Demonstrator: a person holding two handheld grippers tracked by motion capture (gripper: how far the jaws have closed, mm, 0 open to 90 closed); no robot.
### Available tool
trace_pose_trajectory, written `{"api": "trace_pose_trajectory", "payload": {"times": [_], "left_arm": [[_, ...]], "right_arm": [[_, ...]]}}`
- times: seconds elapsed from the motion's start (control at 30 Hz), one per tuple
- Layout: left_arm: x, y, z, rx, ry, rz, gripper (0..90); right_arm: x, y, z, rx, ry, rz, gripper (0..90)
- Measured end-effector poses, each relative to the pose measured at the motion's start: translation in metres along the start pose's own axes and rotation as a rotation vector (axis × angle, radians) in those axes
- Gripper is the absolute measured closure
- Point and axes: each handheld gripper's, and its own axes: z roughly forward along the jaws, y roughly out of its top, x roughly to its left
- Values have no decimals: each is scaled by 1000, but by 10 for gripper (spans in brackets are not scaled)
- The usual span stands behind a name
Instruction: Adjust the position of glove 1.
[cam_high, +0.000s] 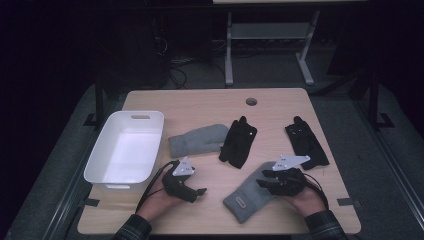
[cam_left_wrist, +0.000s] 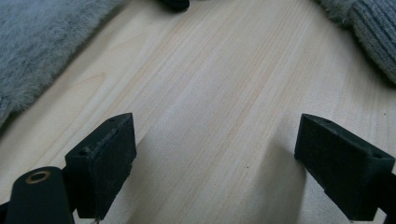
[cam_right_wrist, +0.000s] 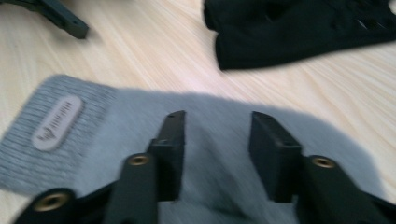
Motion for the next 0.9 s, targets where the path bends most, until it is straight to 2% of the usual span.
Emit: {"api": "trace_pose_trajectory", "payload": {"times": [0.07, 0.23, 0.27, 0.33, 0.43, 0.63, 0.77, 0.9], "left_arm": [[0, 0, 0, 0, 1, 1, 117], [0, 0, 0, -2, -1, -6, 117], [0, 0, 0, -2, -1, -5, 117], [0, 0, 0, 1, 0, 0, 117], [0, 0, 0, 5, 0, 5, 117], [1, 0, 0, 0, -1, 2, 118], [1, 0, 0, 1, -1, 4, 118], [1, 0, 0, 1, -1, 3, 119]], "right_arm": [[-4, -5, -4, 3, -5, 29, 471], [-15, -18, -18, -19, -36, 65, 396], [-19, -24, -23, -19, -58, 71, 363], [-20, -26, -24, -17, -64, 74, 354], [-25, -35, -29, -15, -91, 85, 295], [-37, -51, -31, -3, -111, 135, 188], [-44, -62, -31, 7, -126, 130, 141], [-47, -71, -32, 3, -113, 116, 121]]}}
